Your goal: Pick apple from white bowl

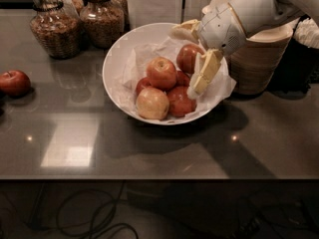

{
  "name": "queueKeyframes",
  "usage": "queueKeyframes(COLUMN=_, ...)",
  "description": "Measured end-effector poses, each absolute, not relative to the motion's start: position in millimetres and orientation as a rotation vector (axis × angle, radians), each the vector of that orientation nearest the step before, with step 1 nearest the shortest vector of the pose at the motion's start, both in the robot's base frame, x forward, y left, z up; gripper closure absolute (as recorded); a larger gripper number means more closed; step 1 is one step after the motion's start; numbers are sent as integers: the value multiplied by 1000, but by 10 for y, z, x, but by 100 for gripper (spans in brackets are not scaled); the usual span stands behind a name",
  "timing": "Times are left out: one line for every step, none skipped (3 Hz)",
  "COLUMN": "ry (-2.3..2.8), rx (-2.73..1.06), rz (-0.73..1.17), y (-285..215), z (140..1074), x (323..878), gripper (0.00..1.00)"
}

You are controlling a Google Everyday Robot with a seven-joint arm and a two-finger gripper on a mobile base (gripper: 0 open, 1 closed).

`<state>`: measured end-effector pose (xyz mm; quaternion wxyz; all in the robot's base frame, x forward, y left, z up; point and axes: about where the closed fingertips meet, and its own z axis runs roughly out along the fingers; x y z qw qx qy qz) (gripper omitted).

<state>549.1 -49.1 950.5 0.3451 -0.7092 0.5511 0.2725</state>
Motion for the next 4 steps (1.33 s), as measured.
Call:
queueKeyframes(ry=1448, rx=-1844, rz=704, y=-476, z=9414, x=5458, gripper=0)
queueKeyframes(ry=1487, rx=-1869, rz=681, y=-451, z=9264, x=5494, gripper=4)
queueKeyframes(ry=1518, rx=-1896, rz=653, y=-425, z=9177, x=5586, gripper=6)
queueKeyframes(ry=1517, rx=-1916, rz=625, y=-393, z=9218, x=5720, gripper=6)
